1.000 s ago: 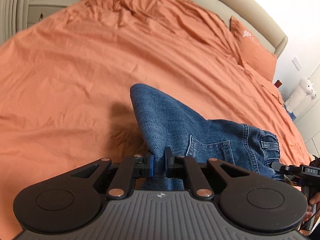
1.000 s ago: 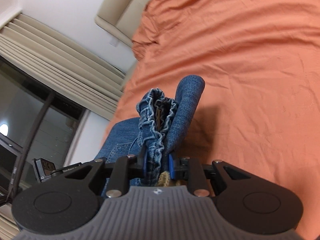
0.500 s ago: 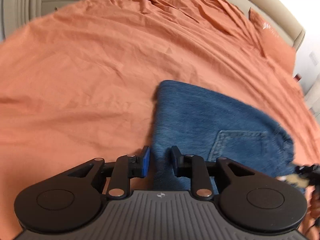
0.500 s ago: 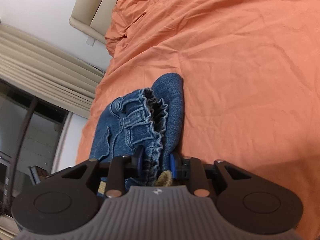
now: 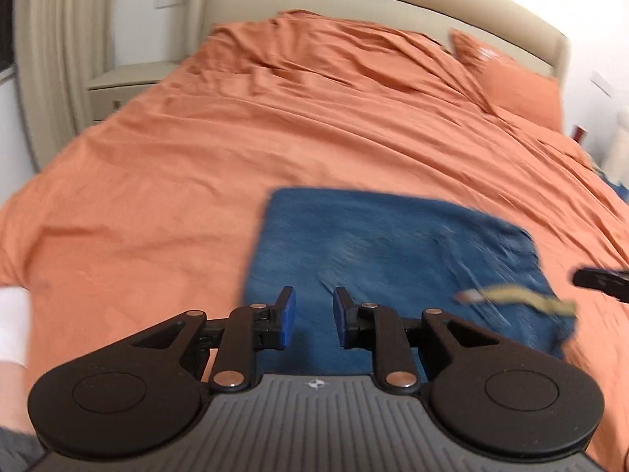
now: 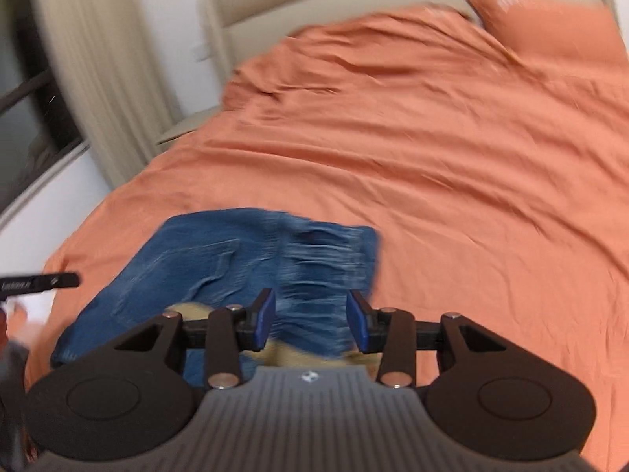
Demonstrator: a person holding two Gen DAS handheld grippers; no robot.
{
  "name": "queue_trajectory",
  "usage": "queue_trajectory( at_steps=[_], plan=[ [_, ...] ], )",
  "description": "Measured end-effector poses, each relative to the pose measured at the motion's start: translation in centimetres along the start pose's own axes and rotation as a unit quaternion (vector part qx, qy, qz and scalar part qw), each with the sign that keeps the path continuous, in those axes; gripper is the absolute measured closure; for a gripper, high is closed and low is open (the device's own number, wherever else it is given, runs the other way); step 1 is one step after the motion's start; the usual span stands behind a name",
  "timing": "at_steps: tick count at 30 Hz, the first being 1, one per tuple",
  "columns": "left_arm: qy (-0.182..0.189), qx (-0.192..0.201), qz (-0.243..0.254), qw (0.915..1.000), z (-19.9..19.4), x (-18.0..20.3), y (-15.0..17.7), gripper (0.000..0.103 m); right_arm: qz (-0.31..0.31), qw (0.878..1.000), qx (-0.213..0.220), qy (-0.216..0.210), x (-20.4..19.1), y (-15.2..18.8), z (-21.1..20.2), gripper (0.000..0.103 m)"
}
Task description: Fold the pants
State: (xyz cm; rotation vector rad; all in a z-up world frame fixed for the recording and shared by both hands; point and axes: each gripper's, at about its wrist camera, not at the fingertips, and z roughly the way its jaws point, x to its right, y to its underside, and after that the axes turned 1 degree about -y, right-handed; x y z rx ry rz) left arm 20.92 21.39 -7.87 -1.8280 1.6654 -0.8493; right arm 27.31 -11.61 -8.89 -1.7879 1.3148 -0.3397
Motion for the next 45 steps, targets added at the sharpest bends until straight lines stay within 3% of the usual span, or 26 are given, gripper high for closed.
queue_trajectory(
  at_steps=[5, 10, 15, 19, 21, 25, 29, 32, 35, 37, 42, 45],
  plan=[
    [-0.009, -0.022, 0.016, 0.9996, 1.4, 2.0, 3.1, 0.078, -0.074, 0.997, -0.01, 0.03, -4.1, 3.0, 0.8, 0.066],
    [-0.007, -0.058, 0.005, 0.9983, 3.9, 1.0, 4.5, 0.078, -0.079, 0.995, -0.027, 0.053, -3.6, 5.9, 3.3, 0.066],
    [-0.013, -0.057, 0.011, 0.9982, 3.9, 1.2, 4.6, 0.078, -0.069, 0.996, -0.027, 0.055, -3.3, 6.4, 4.0, 0.066],
    [-0.028, -0.037, 0.033, 0.9984, 1.9, 2.4, 4.1, 0.073, -0.067, 0.996, -0.03, 0.058, -3.9, 5.2, 3.0, 0.063],
    [-0.021, -0.021, 0.032, 0.999, 0.1, 3.0, 3.4, 0.073, -0.06, 0.997, -0.017, 0.052, -4.5, 4.3, 1.5, 0.048],
    [-0.019, 0.038, 0.024, 0.9988, -5.0, 5.0, 2.3, 0.069, -0.068, 0.996, 0.031, 0.048, -6.4, 2.6, -3.2, 0.036],
    [-0.055, 0.09, 0.019, 0.9943, -10.1, 7.4, 1.7, 0.065, -0.076, 0.993, 0.081, 0.044, -8.6, 1.3, -8.8, 0.021],
    [-0.047, 0.115, 0.002, 0.9923, -13.4, 8.6, 2.2, 0.057, -0.079, 0.99, 0.112, 0.034, -10.4, 1.3, -12.8, 0.022],
    [-0.045, 0.134, 0.002, 0.99, -15.7, 9.8, 3.0, 0.037, -0.095, 0.985, 0.136, 0.048, -12.0, 2.1, -15.8, 0.021],
    [-0.05, 0.15, 0.018, 0.9873, -16.9, 10.9, 3.7, 0.015, -0.099, 0.982, 0.151, 0.058, -12.8, 3.0, -17.4, 0.021],
    [-0.09, 0.147, 0.051, 0.9836, -17.4, 12.8, 5.6, 0.009, -0.081, 0.981, 0.16, 0.071, -13.4, 5.4, -19.6, 0.021],
    [-0.087, 0.138, 0.05, 0.9853, -16.9, 13.2, 6.5, 0.009, -0.072, 0.982, 0.154, 0.077, -13.1, 6.8, -19.7, 0.021]
  ],
)
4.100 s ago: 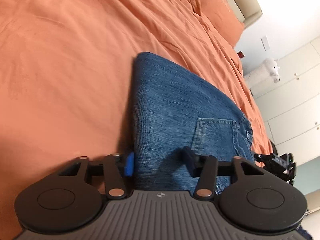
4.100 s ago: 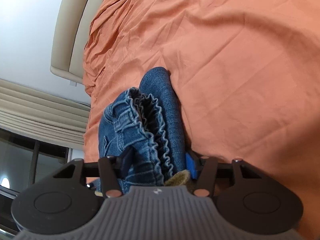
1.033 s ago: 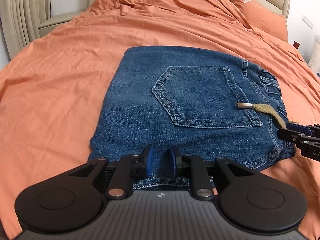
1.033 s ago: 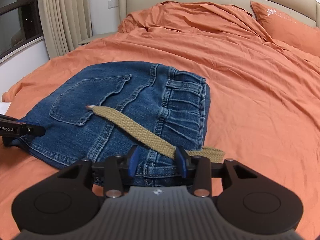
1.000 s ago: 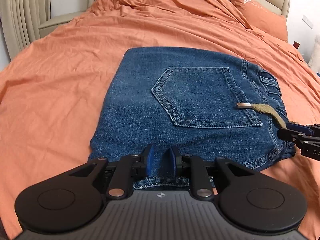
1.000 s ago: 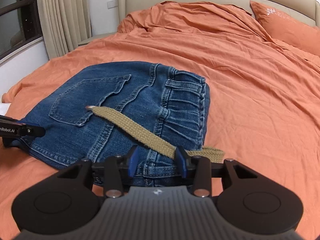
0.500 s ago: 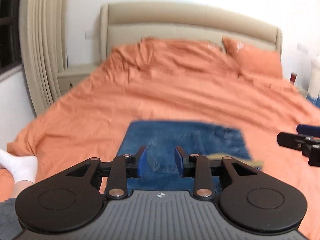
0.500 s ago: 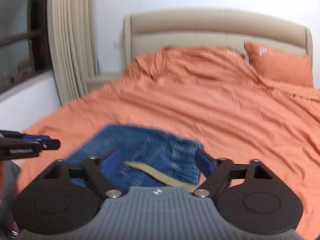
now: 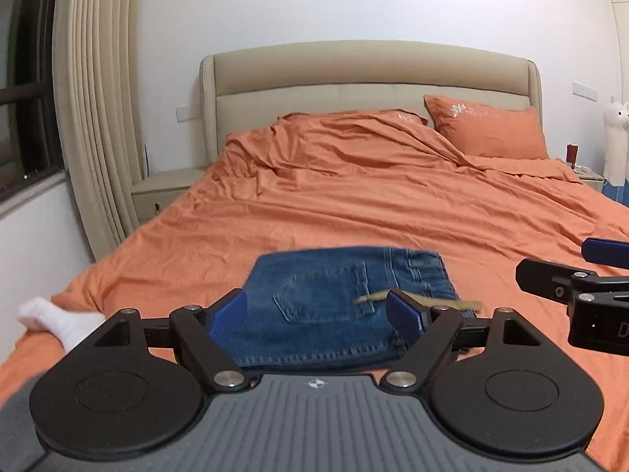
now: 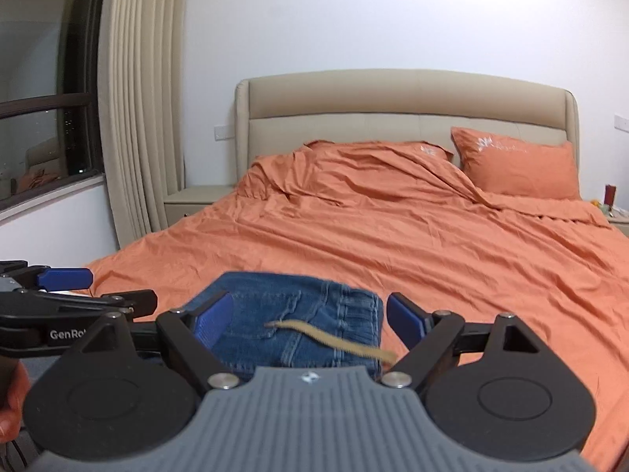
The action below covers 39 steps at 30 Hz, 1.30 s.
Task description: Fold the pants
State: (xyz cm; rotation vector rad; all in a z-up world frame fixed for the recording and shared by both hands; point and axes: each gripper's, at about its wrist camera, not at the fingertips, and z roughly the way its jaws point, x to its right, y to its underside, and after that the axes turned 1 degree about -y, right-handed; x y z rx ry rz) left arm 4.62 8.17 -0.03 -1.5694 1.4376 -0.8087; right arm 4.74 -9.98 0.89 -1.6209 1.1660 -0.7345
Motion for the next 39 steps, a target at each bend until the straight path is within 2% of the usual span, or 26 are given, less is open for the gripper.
queue_trajectory(
  at_steps=[3, 6, 17, 23, 39],
  plan=[
    [0.006, -0.021, -0.014, 0.9997, 0.9, 0.2, 1.0, 0.009, -0.001, 1.0, 0.002, 0.016, 0.1, 1.2, 0.0, 0.021],
    [-0.007, -0.04, -0.006, 0.9992, 1.7, 0.7, 2.0, 0.009, -0.008, 1.0, -0.002, 0.027, 0.2, 2.1, 0.7, 0.021],
    [-0.013, -0.084, -0.008, 0.9963, 4.0, 0.8, 3.7, 0.009, -0.014, 0.999, -0.043, 0.019, 0.1, 4.7, 3.9, 0.021],
    [-0.016, -0.089, -0.009, 0.9959, 4.3, 0.6, 3.7, 0.009, -0.014, 0.998, -0.054, 0.011, -0.1, 5.1, 4.4, 0.021],
    [-0.015, -0.083, -0.004, 0.9964, 3.8, 0.7, 3.4, 0.009, -0.016, 0.999, -0.041, 0.011, -0.2, 4.4, 3.5, 0.021]
  ],
)
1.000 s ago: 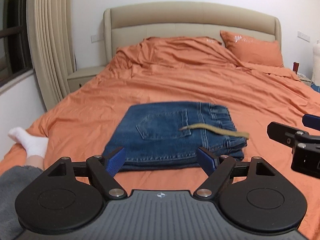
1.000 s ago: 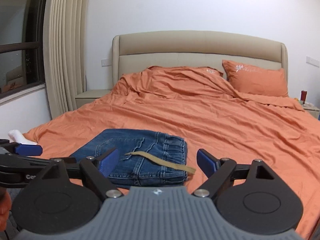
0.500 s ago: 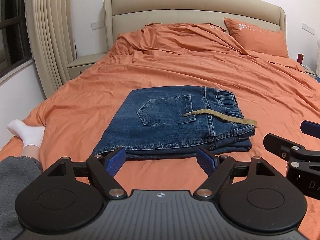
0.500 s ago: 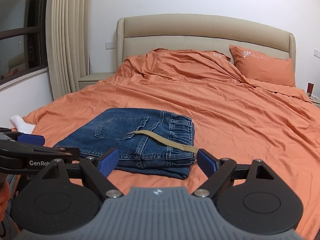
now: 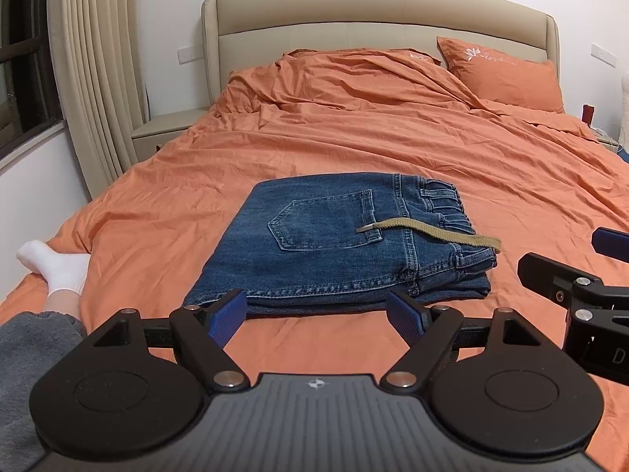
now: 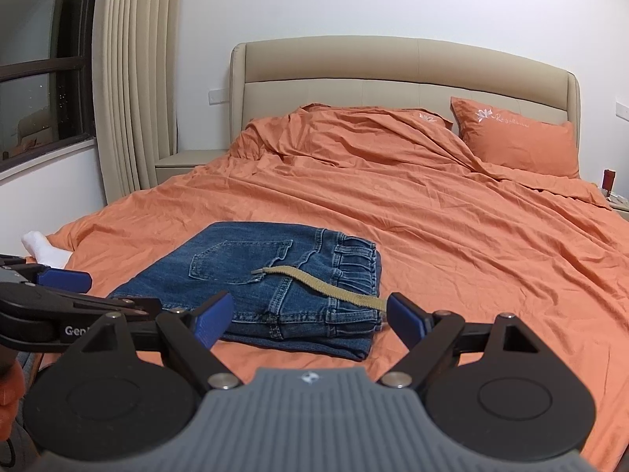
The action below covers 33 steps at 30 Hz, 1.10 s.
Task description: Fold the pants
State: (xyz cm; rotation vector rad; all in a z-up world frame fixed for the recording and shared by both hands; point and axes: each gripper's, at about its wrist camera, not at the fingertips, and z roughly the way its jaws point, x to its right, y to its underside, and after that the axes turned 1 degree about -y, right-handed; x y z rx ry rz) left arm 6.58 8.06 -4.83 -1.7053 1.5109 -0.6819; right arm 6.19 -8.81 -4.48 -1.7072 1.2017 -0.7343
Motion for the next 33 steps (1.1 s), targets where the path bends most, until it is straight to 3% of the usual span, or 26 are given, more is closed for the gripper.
queue_trajectory(
  at_steps=[33],
  plan=[
    [0.001, 0.004, 0.005, 1.0, -0.64, -0.53, -0.18, 0.009, -0.001, 1.0, 0.003, 0.005, 0.09, -0.04, -0.51, 0.021]
  ],
)
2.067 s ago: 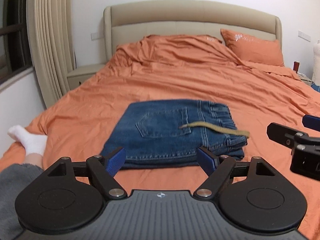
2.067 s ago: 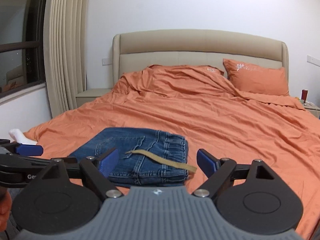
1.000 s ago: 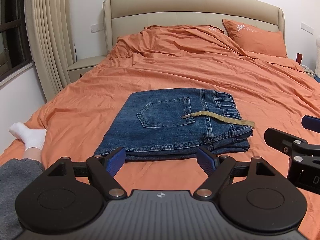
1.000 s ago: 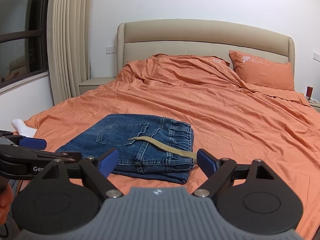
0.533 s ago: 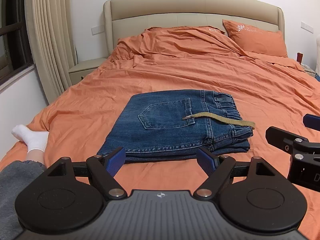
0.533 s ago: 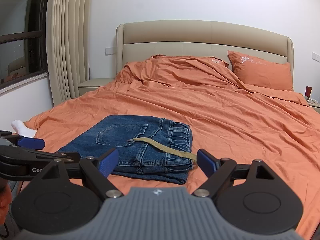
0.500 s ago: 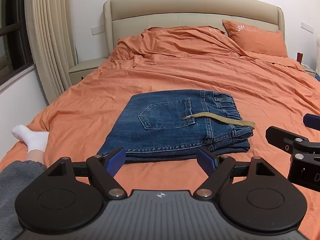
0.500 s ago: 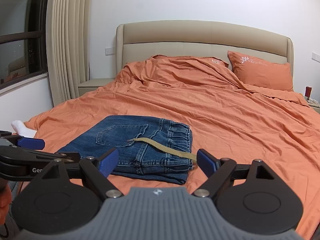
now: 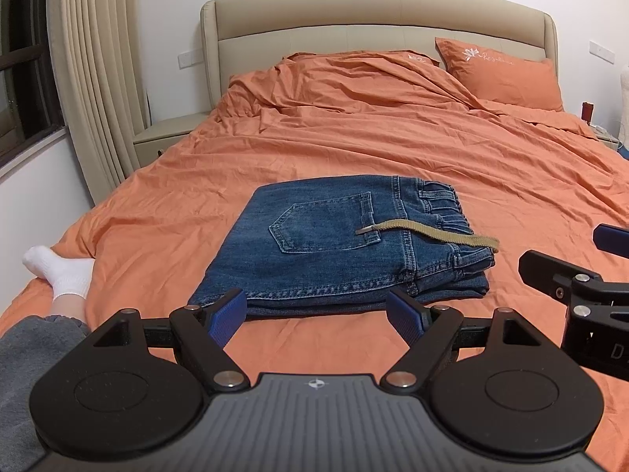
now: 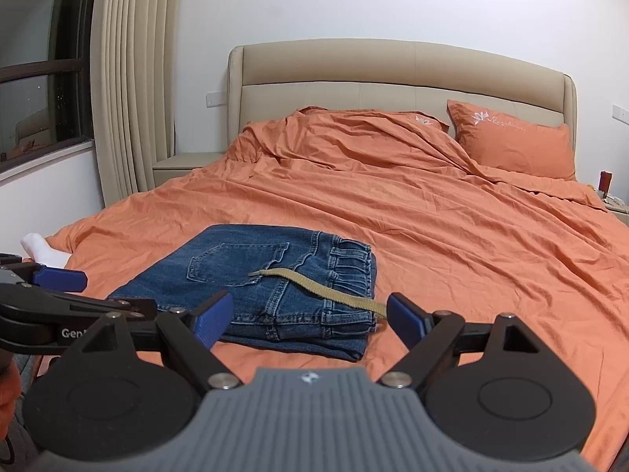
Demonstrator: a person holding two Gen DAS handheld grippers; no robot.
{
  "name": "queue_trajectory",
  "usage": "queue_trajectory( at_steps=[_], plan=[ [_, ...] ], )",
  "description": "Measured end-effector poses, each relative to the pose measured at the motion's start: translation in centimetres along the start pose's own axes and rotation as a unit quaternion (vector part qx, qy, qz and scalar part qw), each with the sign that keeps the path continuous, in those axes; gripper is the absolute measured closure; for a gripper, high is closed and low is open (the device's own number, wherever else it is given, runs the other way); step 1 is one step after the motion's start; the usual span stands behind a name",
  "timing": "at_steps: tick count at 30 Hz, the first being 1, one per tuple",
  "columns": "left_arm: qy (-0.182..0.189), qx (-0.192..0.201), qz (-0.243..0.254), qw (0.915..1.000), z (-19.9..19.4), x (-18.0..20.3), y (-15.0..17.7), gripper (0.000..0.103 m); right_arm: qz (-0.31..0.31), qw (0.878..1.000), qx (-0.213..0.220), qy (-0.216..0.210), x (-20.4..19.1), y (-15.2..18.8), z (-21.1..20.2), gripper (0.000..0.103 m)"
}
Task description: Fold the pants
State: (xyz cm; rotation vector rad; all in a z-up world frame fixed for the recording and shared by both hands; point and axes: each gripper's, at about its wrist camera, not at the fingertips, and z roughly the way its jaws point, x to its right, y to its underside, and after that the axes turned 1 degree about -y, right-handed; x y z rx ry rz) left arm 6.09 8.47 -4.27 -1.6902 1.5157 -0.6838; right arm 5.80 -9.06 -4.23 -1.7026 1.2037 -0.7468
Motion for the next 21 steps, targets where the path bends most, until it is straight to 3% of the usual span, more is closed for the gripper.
queue_trajectory(
  at_steps=[21],
  plan=[
    [0.003, 0.011, 0.009, 0.9999, -0.32, -0.17, -0.33, 0.009, -0.001, 1.0, 0.0, 0.004, 0.1, -0.17, -0.17, 0.021]
  ],
)
